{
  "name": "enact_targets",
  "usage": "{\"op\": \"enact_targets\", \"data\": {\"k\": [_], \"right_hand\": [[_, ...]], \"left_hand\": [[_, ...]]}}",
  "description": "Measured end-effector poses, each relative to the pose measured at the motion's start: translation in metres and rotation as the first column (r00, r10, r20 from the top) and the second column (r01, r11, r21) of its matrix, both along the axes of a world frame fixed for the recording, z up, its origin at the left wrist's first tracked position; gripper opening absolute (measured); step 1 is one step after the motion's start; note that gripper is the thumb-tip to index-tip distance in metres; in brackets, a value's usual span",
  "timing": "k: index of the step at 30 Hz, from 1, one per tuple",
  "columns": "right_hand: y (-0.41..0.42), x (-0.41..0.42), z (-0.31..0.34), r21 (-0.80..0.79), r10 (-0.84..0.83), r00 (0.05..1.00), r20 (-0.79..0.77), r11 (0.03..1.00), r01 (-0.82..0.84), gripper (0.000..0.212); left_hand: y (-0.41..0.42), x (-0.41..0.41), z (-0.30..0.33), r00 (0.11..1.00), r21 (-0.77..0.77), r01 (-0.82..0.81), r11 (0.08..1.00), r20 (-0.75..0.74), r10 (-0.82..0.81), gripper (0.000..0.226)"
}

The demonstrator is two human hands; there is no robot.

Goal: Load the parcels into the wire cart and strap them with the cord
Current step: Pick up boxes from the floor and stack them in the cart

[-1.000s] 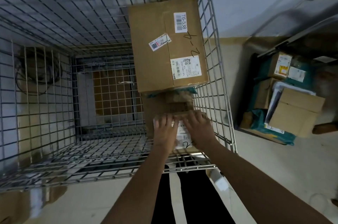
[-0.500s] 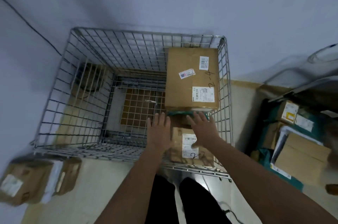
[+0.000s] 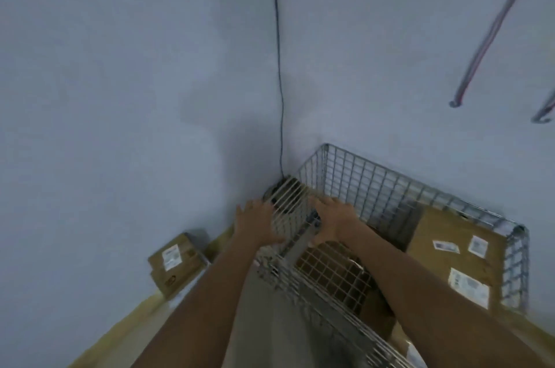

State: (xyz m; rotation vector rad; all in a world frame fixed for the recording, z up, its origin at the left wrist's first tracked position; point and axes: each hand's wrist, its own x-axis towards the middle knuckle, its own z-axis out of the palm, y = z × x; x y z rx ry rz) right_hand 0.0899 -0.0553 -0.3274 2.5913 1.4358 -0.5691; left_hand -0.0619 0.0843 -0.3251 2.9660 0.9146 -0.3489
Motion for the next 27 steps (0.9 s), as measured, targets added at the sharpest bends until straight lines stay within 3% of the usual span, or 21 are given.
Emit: {"op": "enact_targets", "data": {"k": [7,12,19,27], "right_hand": [[0.142,-0.16,0.024,0.044,0.206,0.977,0.044,0.977,-0.208,0.11],[0.21,-0.242,0.033,-0.028,0.324,0.946,0.03,0.946,-0.323,0.112],[0.295,-0.287,0.015,-0.115,0.405,0.914,0.022,0.909,-0.4,0.117],[0.419,-0.296,-0.057,-0.148,0.529,0.848,-0.042,0.836,-0.529,0.111]], "left_hand": [[0.122,-0.206,0.024,0.967,-0.008,-0.252,0.968,0.025,0.252,0.092],[0.184,-0.325,0.026,0.919,-0.018,-0.393,0.919,-0.01,0.393,0.09],[0.24,-0.401,0.004,0.859,-0.064,-0.512,0.856,-0.036,0.511,0.092],[0.306,-0.417,-0.061,0.798,-0.108,-0.602,0.791,-0.119,0.591,0.088]]}}
